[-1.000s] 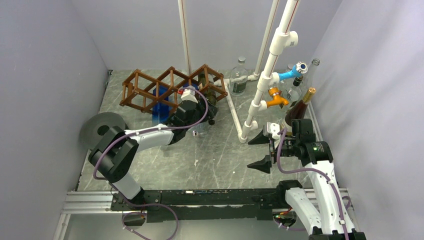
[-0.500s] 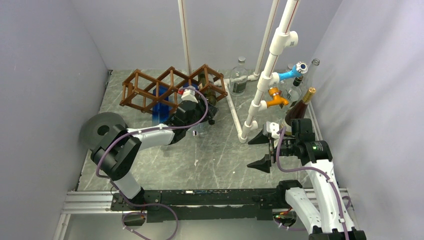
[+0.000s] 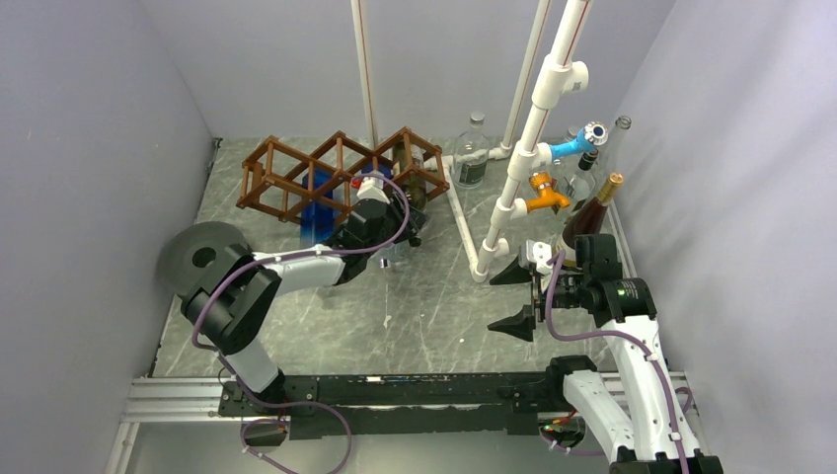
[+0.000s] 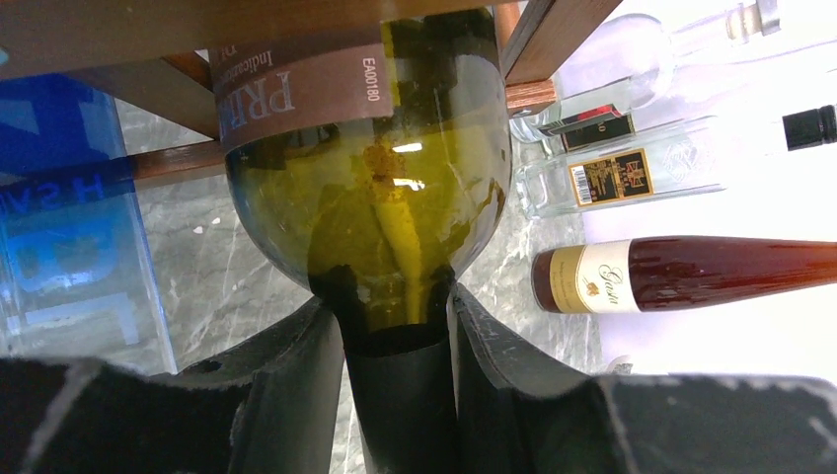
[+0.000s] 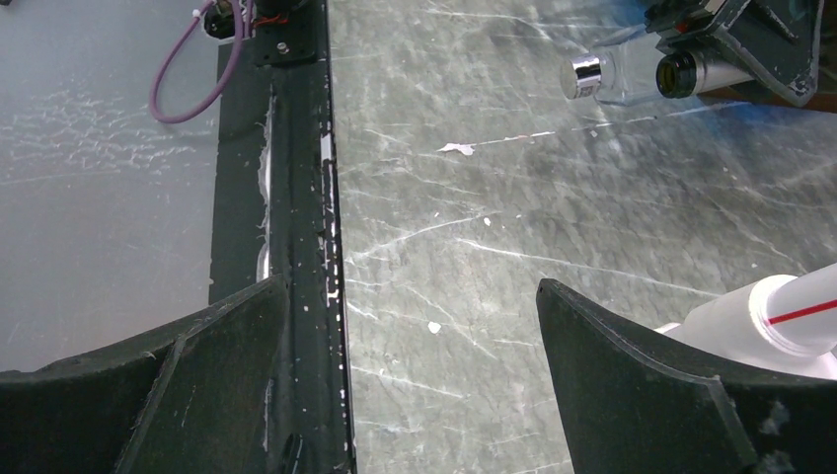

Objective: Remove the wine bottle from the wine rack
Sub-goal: Pick up the wine bottle from the wine rack.

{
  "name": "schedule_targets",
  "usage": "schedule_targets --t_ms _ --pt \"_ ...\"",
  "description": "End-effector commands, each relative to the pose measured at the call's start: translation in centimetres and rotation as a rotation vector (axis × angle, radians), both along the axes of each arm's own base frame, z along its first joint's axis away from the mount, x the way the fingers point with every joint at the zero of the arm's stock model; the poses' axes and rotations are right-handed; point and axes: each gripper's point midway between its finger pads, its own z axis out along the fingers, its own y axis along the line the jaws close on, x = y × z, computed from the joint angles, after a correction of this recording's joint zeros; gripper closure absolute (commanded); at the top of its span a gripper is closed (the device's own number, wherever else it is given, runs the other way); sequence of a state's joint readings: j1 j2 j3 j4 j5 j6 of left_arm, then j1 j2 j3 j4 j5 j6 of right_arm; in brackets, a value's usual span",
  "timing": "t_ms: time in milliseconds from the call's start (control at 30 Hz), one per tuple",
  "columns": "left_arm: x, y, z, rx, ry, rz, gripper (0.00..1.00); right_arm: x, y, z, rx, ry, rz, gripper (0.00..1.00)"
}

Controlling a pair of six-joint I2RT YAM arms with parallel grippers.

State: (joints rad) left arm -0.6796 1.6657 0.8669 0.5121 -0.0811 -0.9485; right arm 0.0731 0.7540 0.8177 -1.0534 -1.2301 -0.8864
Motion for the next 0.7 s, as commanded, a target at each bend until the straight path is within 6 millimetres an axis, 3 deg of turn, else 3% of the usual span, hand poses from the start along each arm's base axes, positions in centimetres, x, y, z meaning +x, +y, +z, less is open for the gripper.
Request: schedule_targets --t_ms 0,100,367,667 --pt "-0.1 -1.2 3.3 -0.059 -0.116 -0.065 0.92 0.3 0.1 0.3 0.009 -0.032 0.01 0.01" --pt "-0.5 -1.0 4.2 -0.059 -0.141 -0.075 1.0 0.3 0.1 0.3 0.008 -0.031 0.01 0.01" --pt "-1.6 -0.5 6.5 -0.052 -0.179 -0.095 1.0 0.3 0.1 0.3 0.007 -0.033 0.009 0.01" --pt "-2.9 0.0 6.6 -0.068 -0.142 -0.096 1.0 0.3 0.1 0.2 0.004 -0.035 0.008 0.01"
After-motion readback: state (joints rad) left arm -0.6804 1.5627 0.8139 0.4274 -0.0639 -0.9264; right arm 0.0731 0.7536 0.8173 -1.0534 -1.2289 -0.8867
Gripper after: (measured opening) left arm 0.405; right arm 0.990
